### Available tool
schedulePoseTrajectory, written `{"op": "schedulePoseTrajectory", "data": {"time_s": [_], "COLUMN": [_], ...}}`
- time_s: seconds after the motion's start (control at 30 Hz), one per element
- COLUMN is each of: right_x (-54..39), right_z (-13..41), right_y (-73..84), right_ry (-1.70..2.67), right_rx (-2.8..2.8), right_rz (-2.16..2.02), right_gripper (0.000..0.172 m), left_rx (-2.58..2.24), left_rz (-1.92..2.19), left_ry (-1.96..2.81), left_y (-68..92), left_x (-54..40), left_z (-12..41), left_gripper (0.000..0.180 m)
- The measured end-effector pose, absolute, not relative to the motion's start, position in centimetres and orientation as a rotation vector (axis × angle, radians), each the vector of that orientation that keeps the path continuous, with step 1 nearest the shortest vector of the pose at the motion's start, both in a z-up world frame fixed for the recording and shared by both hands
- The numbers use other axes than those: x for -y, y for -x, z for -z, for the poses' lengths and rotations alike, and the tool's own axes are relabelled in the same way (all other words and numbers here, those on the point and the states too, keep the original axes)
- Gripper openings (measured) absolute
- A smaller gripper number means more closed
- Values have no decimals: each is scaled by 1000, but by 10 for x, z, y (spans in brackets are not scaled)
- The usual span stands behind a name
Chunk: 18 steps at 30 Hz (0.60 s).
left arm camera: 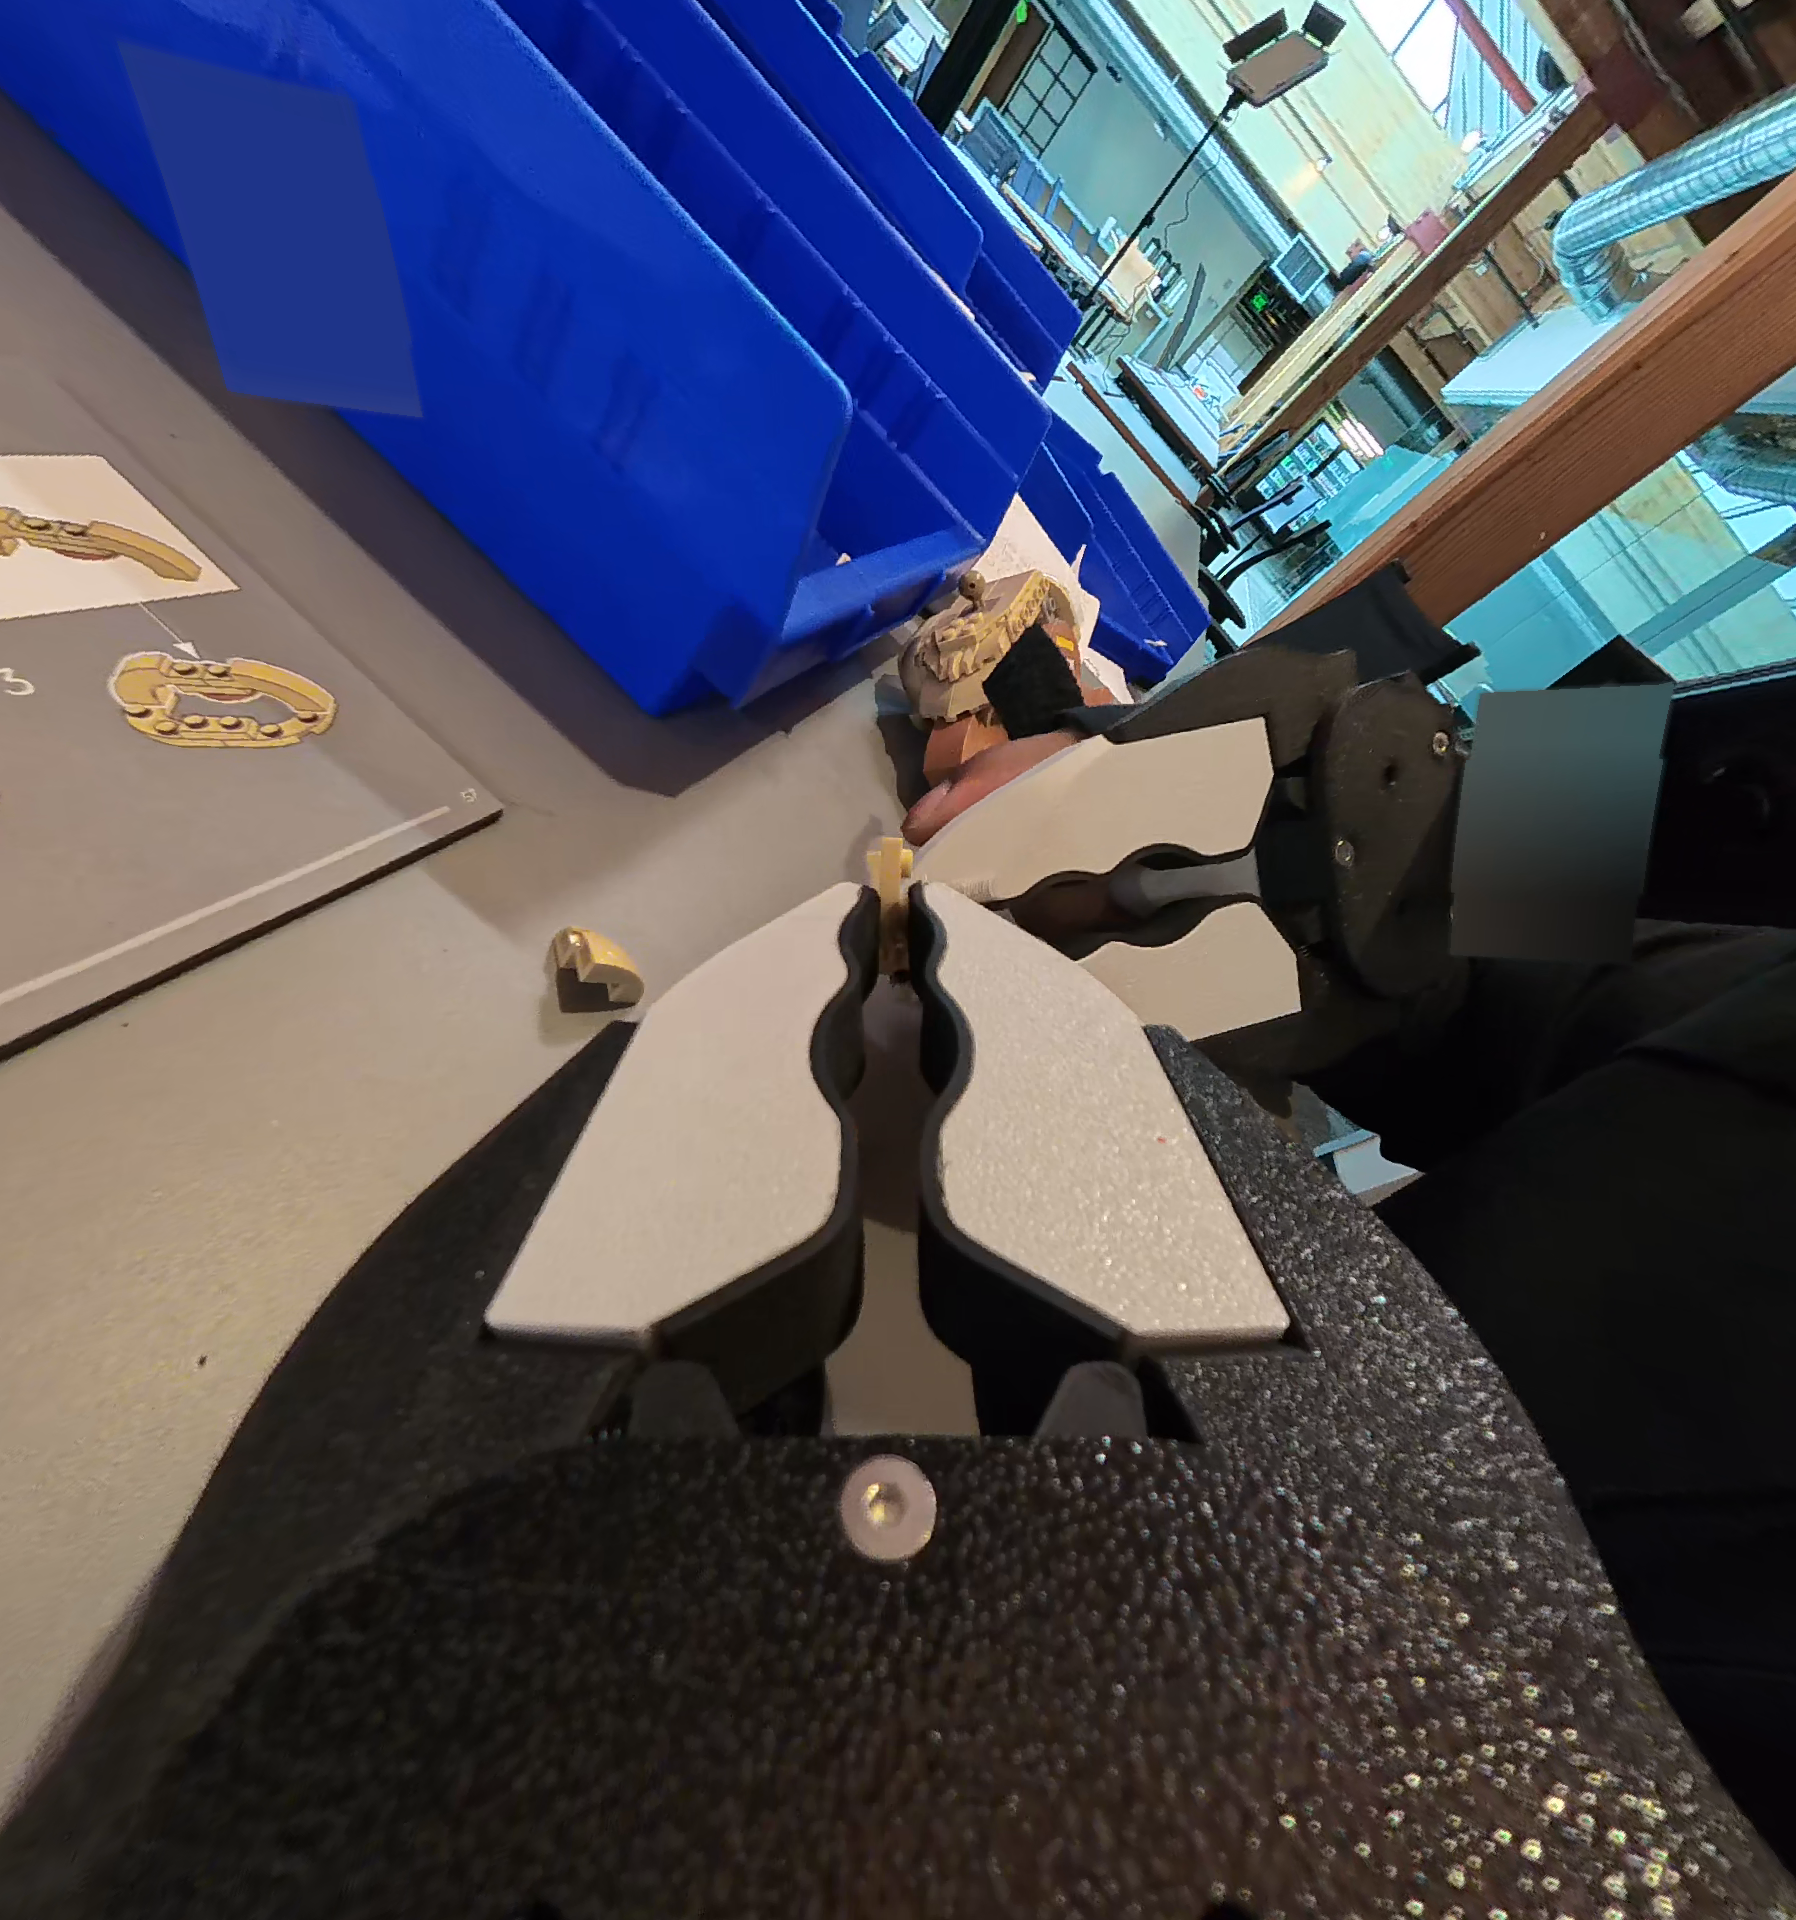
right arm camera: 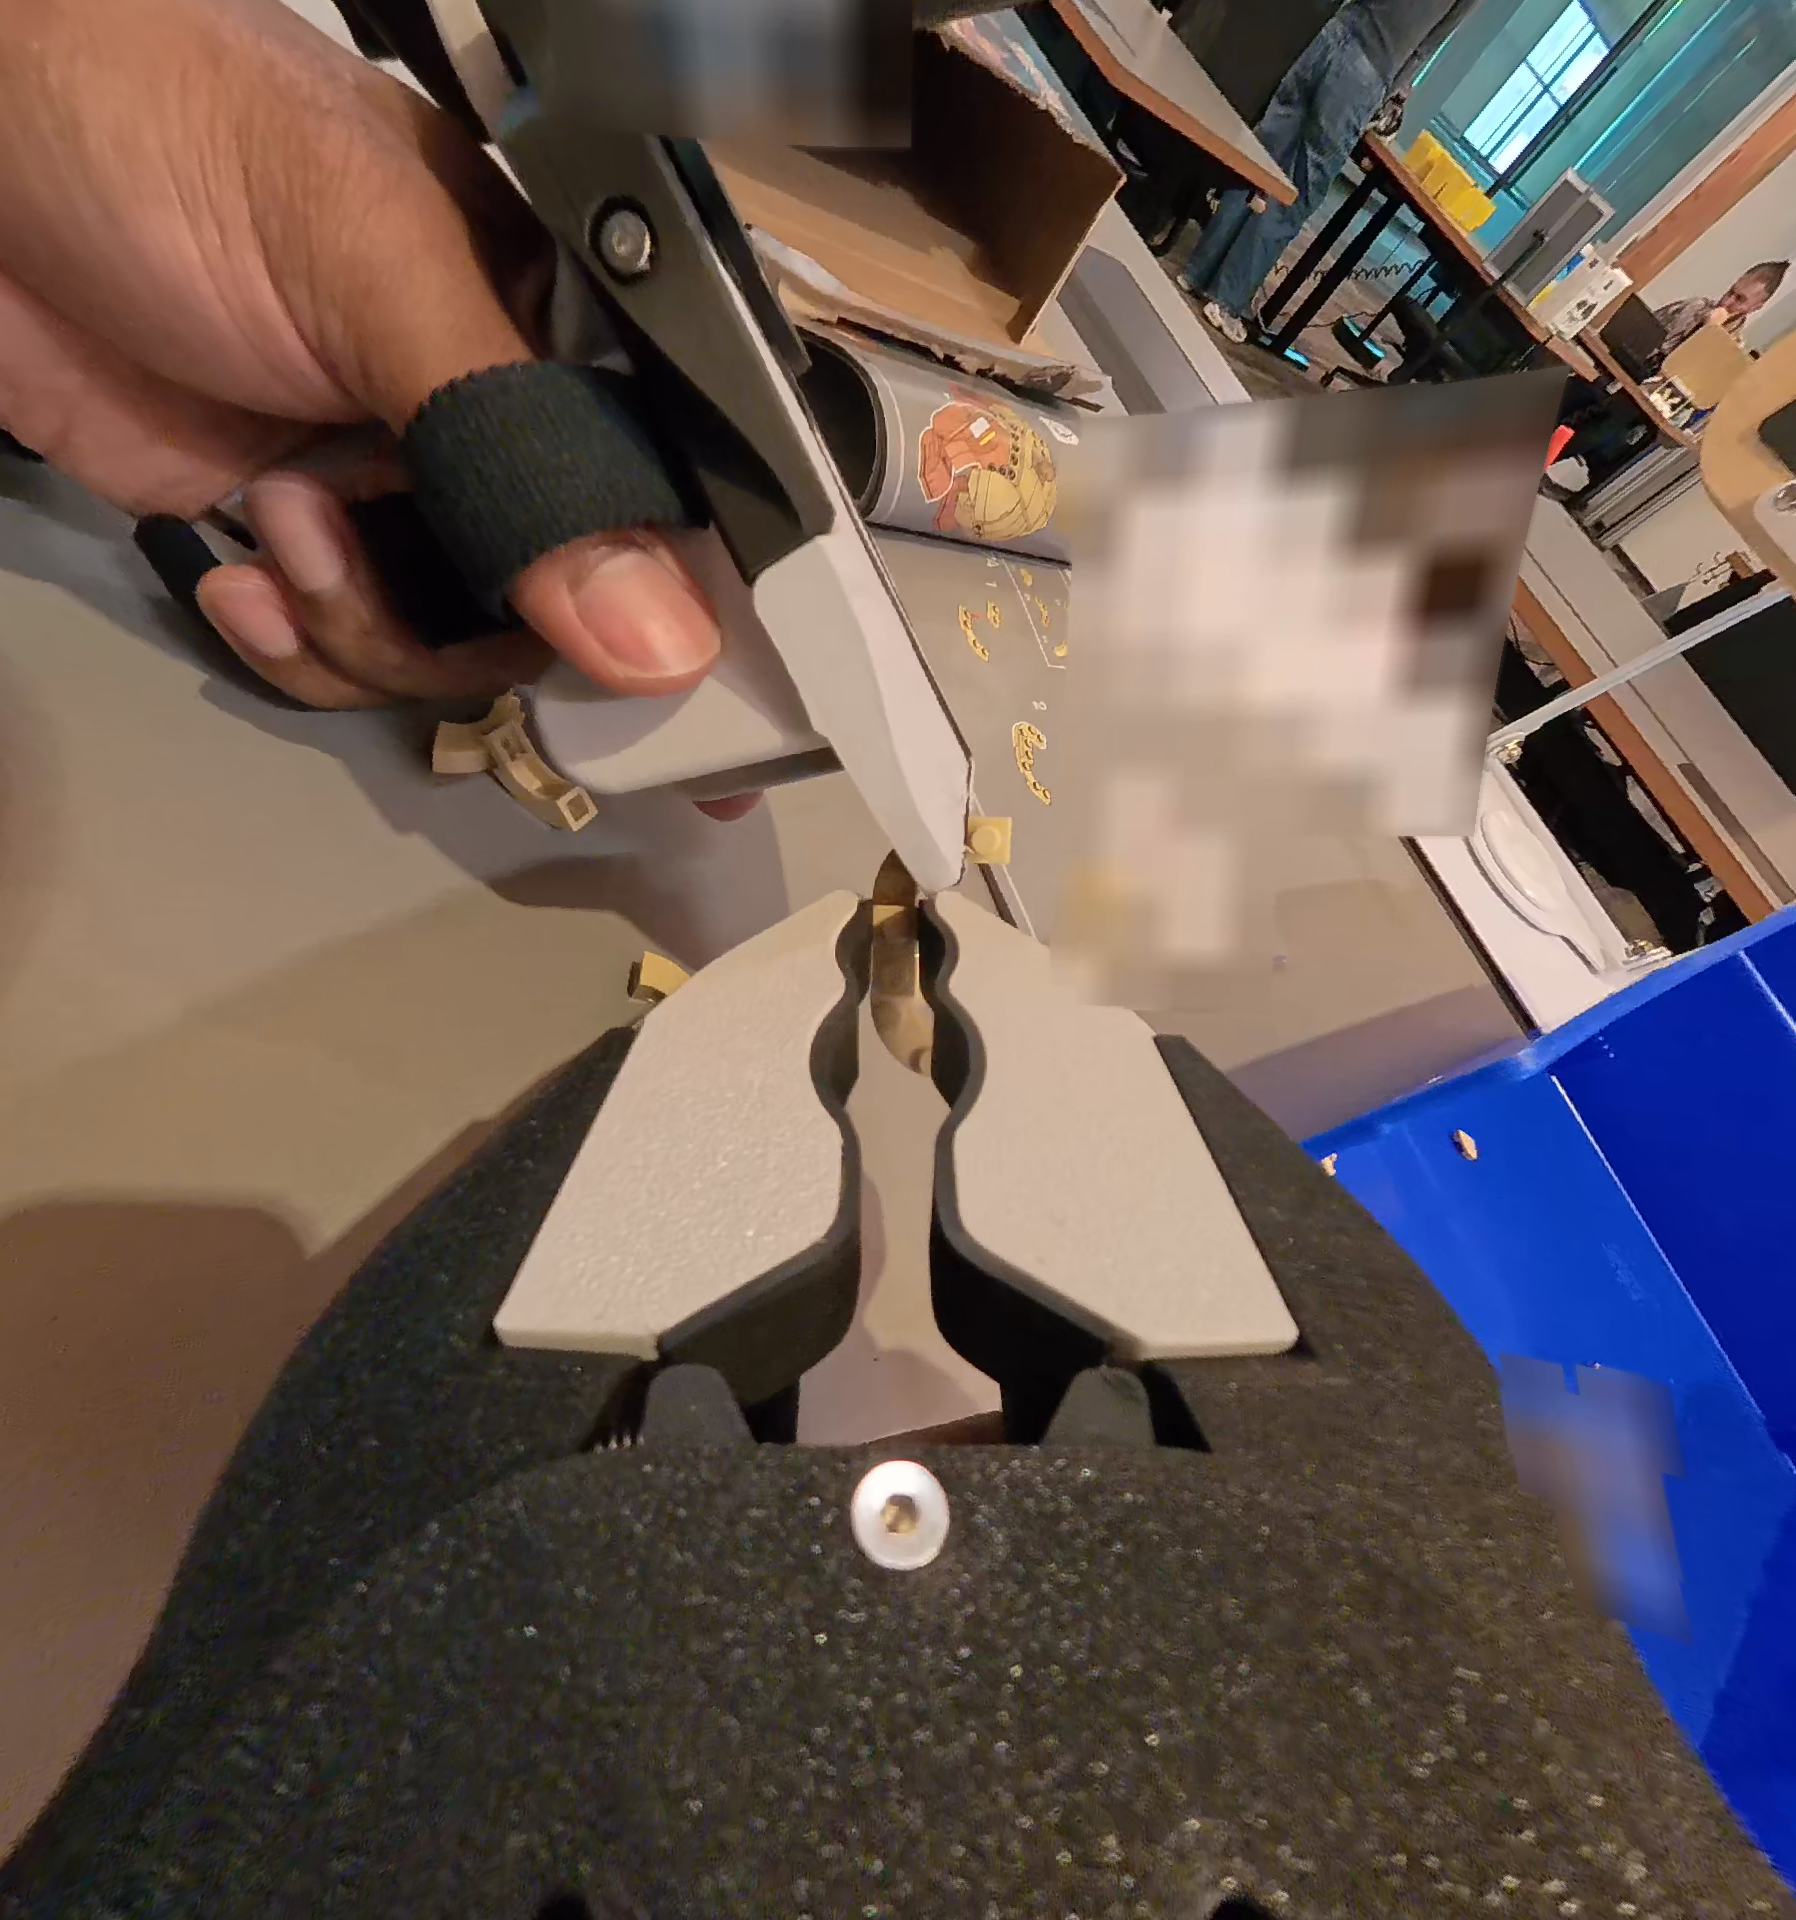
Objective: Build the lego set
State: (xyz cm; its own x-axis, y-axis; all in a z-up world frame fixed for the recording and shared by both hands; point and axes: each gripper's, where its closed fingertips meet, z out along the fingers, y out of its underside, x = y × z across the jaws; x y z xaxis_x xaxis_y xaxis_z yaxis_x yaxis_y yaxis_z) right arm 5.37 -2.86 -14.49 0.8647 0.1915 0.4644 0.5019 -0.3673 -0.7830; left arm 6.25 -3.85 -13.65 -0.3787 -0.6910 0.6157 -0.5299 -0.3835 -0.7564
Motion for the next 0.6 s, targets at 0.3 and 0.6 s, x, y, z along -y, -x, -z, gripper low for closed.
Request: {"op": "schedulePoseTrajectory", "data": {"time_s": [0.3, 0.6], "right_x": [29, 29], "right_z": [140, 140], "right_y": [-53, -53], "right_ry": [1935, 1941], "right_rx": [502, 477], "right_rz": [349, 363], "right_gripper": [8, 8], "left_rx": [-1645, -1604], "left_rz": [1957, 1996], "left_ry": [1673, 1697], "left_y": [-62, -62], "left_x": [39, 39], "left_z": [132, 130], "left_gripper": [5, 5]}}
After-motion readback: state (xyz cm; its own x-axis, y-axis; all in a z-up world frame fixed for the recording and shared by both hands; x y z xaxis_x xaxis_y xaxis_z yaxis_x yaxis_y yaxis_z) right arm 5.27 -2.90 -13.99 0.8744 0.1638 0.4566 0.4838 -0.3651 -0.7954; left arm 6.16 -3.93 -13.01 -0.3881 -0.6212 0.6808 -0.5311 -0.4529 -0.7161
